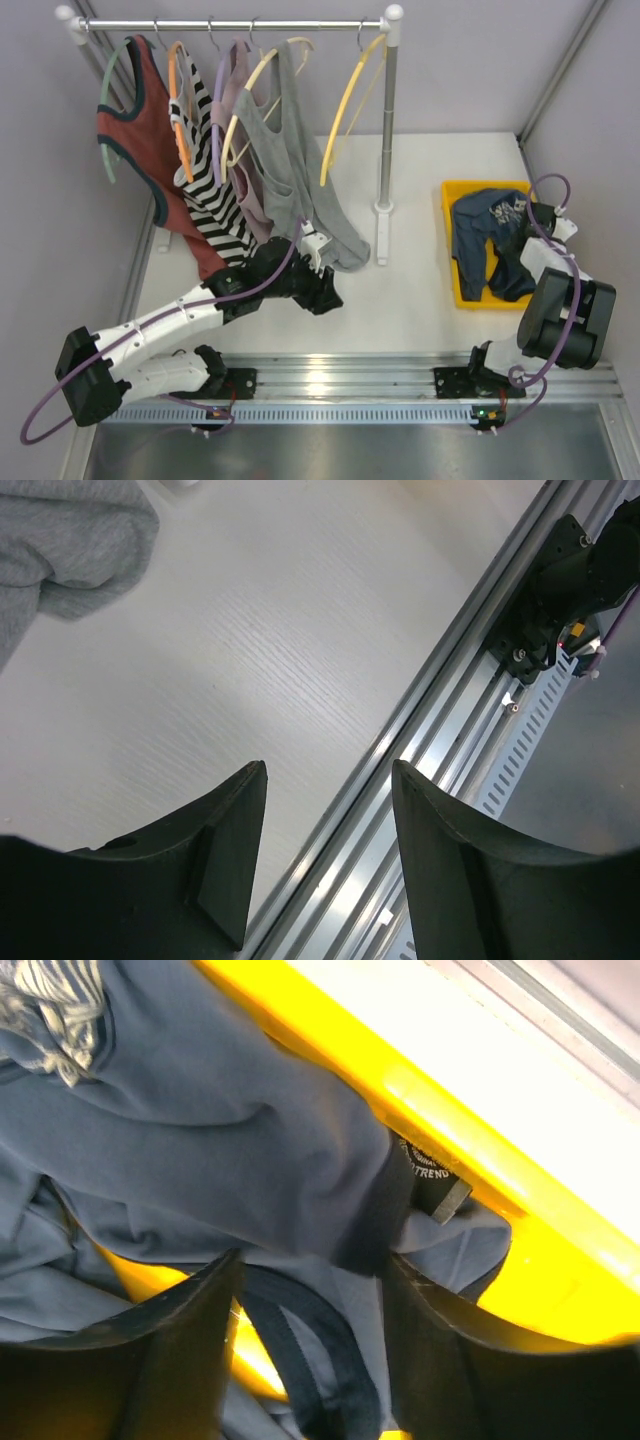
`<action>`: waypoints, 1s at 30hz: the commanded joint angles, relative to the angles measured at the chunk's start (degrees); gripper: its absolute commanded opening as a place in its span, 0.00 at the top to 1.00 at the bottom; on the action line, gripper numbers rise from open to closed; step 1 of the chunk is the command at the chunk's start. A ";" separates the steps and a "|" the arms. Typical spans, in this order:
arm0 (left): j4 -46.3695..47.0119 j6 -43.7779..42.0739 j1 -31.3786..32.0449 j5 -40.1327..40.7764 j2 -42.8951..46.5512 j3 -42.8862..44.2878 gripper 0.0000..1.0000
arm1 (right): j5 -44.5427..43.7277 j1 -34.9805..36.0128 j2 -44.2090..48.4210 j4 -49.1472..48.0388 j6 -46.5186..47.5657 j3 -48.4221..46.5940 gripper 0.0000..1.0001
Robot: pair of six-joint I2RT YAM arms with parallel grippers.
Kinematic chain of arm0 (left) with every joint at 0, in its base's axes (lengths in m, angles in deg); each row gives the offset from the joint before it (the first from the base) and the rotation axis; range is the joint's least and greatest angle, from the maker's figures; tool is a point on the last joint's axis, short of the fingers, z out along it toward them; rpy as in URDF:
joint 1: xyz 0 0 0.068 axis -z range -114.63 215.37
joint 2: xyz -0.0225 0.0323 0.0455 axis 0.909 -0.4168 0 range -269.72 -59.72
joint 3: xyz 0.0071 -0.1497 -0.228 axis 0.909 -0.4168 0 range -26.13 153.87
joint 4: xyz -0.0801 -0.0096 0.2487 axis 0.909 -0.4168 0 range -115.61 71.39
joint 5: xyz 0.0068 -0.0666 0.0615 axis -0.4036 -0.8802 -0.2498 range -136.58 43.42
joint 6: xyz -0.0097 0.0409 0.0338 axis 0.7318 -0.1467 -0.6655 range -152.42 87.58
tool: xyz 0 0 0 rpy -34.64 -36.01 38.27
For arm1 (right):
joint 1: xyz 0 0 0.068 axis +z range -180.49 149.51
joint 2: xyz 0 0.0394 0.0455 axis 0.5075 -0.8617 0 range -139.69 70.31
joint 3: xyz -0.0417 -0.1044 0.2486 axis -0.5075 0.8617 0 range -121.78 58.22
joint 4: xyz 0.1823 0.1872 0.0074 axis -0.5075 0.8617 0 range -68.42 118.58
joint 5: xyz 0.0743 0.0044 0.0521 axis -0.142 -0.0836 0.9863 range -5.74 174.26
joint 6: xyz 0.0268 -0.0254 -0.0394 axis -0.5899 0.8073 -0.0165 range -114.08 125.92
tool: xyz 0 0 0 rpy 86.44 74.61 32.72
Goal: Place the tank top on the hanger
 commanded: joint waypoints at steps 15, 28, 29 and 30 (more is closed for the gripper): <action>-0.30 -1.27 0.17 -0.12 0.00 4.28 0.51 | 3.29 0.72 11.94 6.38 2.68 -10.32 1.00; -0.12 -0.48 0.17 3.48 2.37 5.60 0.53 | 8.66 18.61 14.15 25.97 3.12 -51.50 1.00; -0.03 -0.22 0.17 4.27 2.72 5.69 0.53 | 8.65 21.34 12.84 26.69 3.04 -53.99 1.00; -0.03 -0.21 0.17 4.63 2.98 5.69 0.53 | 8.57 23.29 12.04 27.65 2.86 -56.45 1.00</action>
